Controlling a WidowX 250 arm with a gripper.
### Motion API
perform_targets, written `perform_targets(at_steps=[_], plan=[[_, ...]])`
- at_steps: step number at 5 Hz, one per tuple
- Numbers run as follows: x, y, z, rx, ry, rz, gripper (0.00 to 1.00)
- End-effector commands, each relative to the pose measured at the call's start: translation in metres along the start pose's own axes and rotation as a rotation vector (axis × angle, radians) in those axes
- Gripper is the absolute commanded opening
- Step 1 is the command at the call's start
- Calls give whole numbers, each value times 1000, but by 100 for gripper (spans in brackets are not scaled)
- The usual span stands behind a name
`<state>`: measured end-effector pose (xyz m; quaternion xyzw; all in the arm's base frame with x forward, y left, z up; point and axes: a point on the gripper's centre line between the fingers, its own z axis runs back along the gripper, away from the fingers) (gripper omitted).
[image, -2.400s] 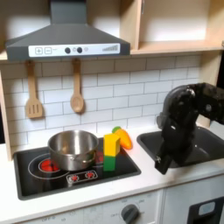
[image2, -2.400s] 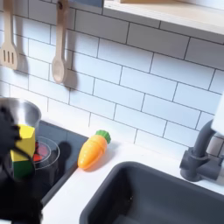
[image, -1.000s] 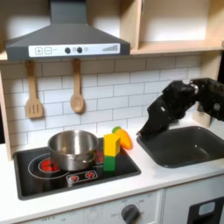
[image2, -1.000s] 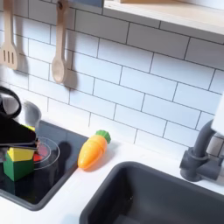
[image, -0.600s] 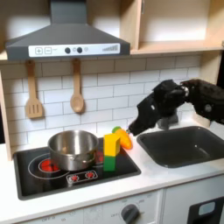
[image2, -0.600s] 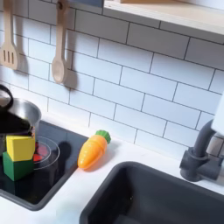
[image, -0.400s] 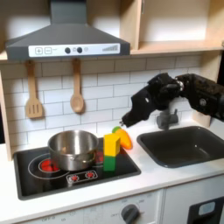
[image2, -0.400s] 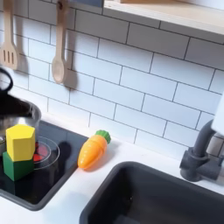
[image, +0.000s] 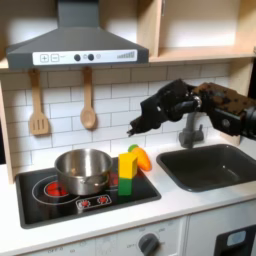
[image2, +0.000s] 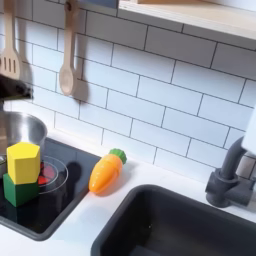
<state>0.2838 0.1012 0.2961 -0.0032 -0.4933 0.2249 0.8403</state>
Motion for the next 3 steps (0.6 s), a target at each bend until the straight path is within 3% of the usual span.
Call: perform_targets(at_steps=[1,3], plan=[[18,-11,5,-65,-123,2,0],[30,-9,5,-54,-152,5,0]])
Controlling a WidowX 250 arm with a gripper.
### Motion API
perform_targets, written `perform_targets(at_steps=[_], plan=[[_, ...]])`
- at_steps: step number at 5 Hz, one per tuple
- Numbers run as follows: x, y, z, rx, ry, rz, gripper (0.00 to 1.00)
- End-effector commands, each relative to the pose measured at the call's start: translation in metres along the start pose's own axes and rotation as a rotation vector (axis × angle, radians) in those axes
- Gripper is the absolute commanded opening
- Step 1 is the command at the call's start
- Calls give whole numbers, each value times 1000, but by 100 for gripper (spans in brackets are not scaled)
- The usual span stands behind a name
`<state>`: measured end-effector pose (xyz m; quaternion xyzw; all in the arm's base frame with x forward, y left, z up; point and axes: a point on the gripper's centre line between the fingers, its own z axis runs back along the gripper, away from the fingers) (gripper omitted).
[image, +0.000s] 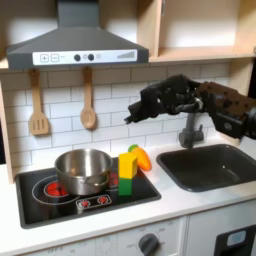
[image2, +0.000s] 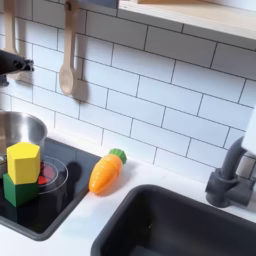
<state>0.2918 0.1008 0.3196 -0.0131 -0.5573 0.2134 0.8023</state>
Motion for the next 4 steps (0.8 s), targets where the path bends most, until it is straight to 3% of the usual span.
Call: perform_targets(at_steps=[1,2,4], plan=[[12,4,-2,43,34,38,32],[13,2,-4,34,30,28,100],[13,2,-3,35,32,33,100]])
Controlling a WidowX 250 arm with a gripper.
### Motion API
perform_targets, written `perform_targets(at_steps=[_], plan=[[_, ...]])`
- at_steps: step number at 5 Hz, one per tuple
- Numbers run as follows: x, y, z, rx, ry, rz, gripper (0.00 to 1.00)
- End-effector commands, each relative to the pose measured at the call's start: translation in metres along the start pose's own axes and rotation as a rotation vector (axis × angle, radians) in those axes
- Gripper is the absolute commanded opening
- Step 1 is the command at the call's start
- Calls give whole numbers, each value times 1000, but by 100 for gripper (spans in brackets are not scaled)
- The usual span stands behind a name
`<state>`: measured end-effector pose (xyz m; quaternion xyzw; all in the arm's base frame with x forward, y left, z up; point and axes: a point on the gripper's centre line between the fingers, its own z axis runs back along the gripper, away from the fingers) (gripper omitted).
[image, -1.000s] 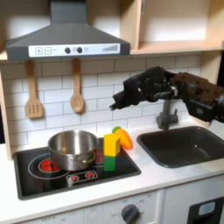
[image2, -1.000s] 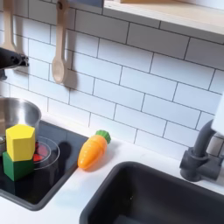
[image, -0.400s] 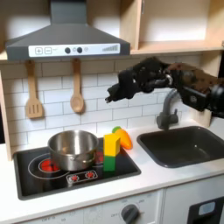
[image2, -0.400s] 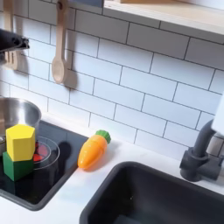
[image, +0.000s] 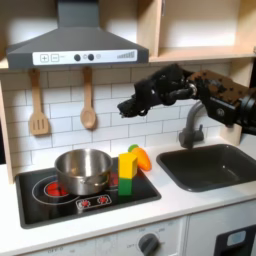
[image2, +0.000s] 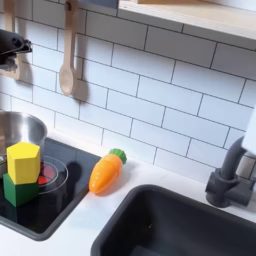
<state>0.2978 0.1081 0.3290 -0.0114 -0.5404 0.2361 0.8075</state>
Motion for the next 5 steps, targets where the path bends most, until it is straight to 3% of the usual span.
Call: perform_targets(at_steps=[1,3,4,5], plan=[[0,0,0,1,0,1,100],[0,0,-1,0,1,0,100],[-11,5,-12,-63,-14,-34,100],[-5,0,-23,-84,-61,-44,100]])
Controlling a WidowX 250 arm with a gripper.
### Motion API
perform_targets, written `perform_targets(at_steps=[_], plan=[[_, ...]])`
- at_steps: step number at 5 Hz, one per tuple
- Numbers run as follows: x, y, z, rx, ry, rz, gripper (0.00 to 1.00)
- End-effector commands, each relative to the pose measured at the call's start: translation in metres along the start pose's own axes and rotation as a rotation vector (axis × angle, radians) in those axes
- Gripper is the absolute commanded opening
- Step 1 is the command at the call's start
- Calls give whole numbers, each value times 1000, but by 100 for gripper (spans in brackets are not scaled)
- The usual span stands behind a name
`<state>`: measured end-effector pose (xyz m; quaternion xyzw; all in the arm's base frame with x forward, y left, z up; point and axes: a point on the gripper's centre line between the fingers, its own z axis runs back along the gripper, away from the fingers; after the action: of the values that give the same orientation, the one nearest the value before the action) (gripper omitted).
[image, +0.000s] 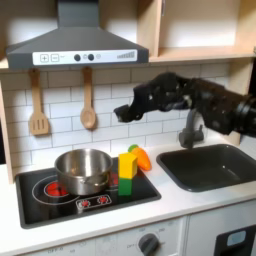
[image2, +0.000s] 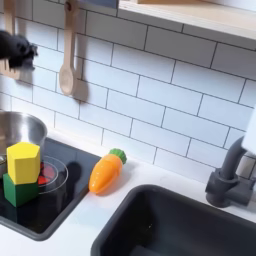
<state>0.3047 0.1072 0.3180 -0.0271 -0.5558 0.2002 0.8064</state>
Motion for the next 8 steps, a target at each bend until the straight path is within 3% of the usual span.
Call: perform_targets(at_steps=[1,2,3,4,5,6,8], plan=[[12,7,-32,-24,-97,-12,100],[22,5,-54,-63,-162,4,100],[52,-2,-70,-115,-274,22,85],[77,-4,-76,-121,-375,55,0],[91,2,-72,-99,-418,52,0],[89,7,-68,-80,-412,53,0],[93,4,-69,-81,-417,50,0]])
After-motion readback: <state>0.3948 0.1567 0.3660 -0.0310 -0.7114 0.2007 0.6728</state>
